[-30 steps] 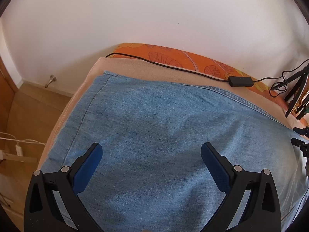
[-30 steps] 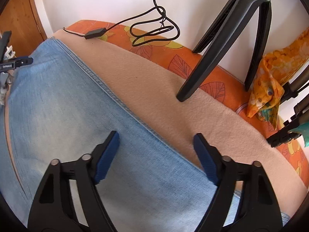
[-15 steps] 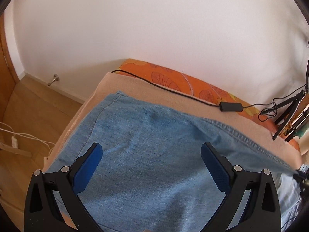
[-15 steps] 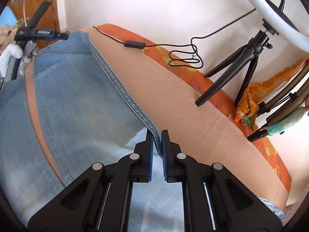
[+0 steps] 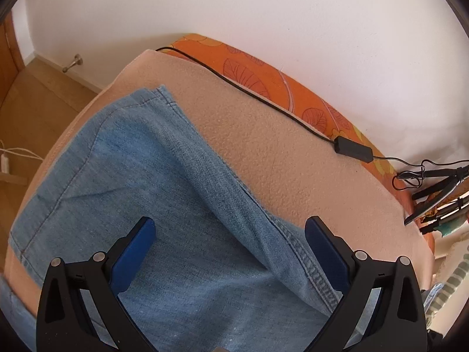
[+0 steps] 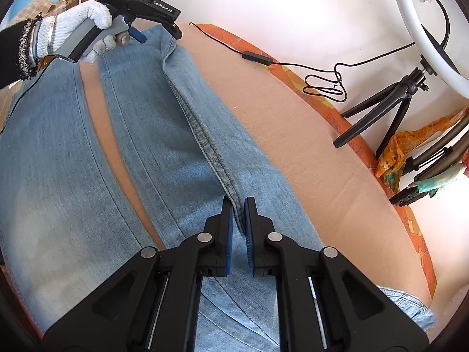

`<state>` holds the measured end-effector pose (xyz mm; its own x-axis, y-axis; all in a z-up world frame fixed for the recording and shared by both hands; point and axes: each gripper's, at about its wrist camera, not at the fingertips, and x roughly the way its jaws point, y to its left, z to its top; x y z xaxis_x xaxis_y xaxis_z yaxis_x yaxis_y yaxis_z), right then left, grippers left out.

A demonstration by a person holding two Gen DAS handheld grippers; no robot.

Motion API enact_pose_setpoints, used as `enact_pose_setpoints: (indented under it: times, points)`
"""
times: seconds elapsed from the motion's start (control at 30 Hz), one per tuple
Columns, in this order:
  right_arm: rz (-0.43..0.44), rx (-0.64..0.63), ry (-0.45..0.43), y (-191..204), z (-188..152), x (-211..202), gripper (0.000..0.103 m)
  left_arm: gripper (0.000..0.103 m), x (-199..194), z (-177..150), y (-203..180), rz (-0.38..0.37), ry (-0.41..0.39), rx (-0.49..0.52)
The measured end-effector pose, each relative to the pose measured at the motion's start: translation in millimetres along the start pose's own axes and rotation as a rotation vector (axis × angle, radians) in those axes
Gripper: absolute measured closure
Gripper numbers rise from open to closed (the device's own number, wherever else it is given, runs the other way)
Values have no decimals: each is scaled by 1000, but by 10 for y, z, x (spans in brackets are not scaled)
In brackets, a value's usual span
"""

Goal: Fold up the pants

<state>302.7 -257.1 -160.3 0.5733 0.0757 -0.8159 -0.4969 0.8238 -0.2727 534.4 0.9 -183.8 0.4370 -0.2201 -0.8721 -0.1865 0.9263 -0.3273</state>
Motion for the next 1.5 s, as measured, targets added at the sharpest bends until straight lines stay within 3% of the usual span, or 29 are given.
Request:
enact_pose_setpoints:
  times: [0.07, 0.1, 0.13, 0.17, 0.2, 0.23, 0.4, 0.63, 0.83, 1.1, 1.4, 1.5]
  points:
    - [-1, 1, 0, -10, 3, -14, 94, 6, 15, -1, 48, -5, -27, -40]
    - [-3, 0, 1, -11, 2, -18, 94, 14, -3, -7, 65, -5, -54, -53]
    - [-8, -1, 1, 2, 2, -28, 94, 34, -26, -14, 85, -31, -80, -59]
    - [-10, -2, 3, 7, 5, -34, 95, 48, -31, -18, 108, -86, -91, -58]
    - [-14, -1, 4, 10, 11, -43, 95, 76, -13, -25, 123, -143, -86, -57]
    - [-19, 0, 3, 15, 17, -54, 95, 83, 8, -35, 139, -159, -77, -65]
    - [-49, 7, -5, 28, 74, -170, 95, 92, -86, -110, 199, -198, -143, -58]
    - [-92, 30, -23, 24, 187, -448, 97, 93, -597, -69, 192, -254, -219, -23]
    - [-106, 4, -42, 247, 220, -800, 97, 95, -976, -201, 267, -281, -258, 10]
    - [-112, -27, -40, 671, -12, -1208, 98, 95, -1523, -636, 505, -342, -313, 18]
    - [-62, -42, -40, 1366, -460, -1600, 98, 95, -1977, -1358, 854, -363, -365, 22]
    - [-44, -51, -33, 1607, -603, -1678, 98, 95, -2064, -1636, 984, -337, -376, 42]
